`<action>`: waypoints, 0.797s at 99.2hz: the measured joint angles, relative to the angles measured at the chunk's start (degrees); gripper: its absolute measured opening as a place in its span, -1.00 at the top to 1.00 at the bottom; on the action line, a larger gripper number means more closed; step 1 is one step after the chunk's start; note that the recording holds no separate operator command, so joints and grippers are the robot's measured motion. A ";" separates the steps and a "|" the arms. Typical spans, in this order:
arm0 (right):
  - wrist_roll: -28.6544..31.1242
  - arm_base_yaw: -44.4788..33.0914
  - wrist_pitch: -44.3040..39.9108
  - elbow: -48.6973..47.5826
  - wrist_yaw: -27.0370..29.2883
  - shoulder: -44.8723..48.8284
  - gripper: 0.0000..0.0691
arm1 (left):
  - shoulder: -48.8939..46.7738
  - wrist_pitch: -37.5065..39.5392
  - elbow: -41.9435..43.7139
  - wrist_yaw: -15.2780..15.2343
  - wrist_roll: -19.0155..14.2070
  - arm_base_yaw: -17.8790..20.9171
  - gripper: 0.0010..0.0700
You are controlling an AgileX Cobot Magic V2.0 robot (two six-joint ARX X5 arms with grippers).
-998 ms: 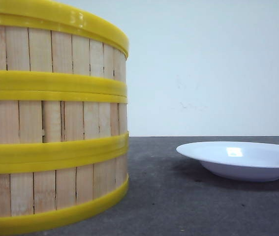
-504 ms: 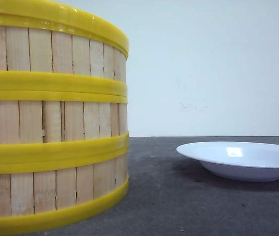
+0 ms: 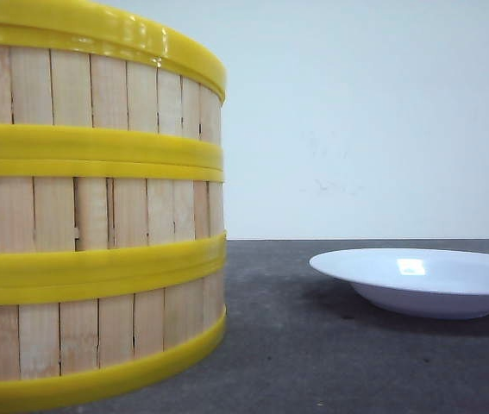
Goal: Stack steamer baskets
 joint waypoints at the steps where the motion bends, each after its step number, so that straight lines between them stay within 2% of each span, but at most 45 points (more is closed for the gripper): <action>1: 0.00 0.13 0.00 0.00 0.00 0.00 0.95 | 0.00 0.00 0.00 0.00 0.00 0.00 0.95; 21: -1.03 2.49 -0.28 -0.17 0.24 0.15 0.95 | 0.00 0.00 0.02 -0.02 0.00 0.00 0.95; 79: -1.75 2.45 0.17 -0.24 0.39 0.15 0.95 | 0.00 0.00 0.00 -0.02 0.00 0.00 0.95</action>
